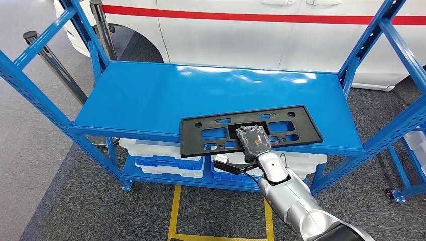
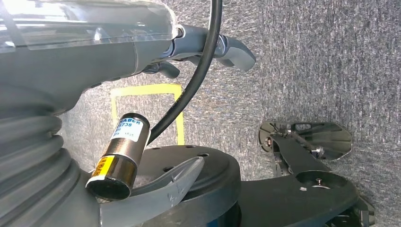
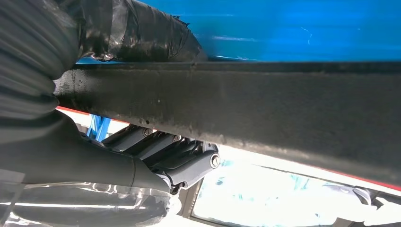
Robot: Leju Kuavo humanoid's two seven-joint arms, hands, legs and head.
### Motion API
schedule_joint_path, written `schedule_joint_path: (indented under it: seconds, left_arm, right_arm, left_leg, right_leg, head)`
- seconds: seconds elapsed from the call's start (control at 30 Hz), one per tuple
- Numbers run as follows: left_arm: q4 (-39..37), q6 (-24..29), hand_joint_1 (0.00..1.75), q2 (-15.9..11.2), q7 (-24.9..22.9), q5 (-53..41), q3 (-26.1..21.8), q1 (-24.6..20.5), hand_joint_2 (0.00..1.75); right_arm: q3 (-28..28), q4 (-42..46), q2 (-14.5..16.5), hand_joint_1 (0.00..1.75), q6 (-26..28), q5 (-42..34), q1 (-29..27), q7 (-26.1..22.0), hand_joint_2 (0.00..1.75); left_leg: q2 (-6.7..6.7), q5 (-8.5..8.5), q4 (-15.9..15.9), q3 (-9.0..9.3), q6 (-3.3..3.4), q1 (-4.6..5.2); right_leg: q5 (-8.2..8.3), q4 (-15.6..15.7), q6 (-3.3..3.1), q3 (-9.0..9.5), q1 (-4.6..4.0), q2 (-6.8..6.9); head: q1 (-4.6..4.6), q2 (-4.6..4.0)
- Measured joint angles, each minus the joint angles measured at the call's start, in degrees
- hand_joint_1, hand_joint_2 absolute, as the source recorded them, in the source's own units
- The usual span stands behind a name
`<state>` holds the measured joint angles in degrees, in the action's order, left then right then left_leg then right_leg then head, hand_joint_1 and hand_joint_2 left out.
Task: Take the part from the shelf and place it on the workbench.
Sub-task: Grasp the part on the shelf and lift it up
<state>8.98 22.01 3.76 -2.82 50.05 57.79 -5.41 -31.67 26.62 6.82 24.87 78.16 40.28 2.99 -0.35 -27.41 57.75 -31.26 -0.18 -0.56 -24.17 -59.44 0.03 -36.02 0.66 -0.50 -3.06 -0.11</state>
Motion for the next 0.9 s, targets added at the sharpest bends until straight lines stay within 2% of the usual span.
schedule_joint_path:
  seconds: [0.9]
  left_arm:
    - [0.0,0.0,0.00,0.0,0.0,0.0,0.0,0.0,1.75]
  right_arm:
    - [0.0,0.0,0.0,1.40,0.0,0.0,0.0,0.0,1.75]
  left_leg:
    - [0.00,0.00,0.0,0.00,0.00,0.00]
  right_leg:
    - [0.00,0.0,0.00,0.00,0.00,0.00]
  head:
    - [0.00,0.00]
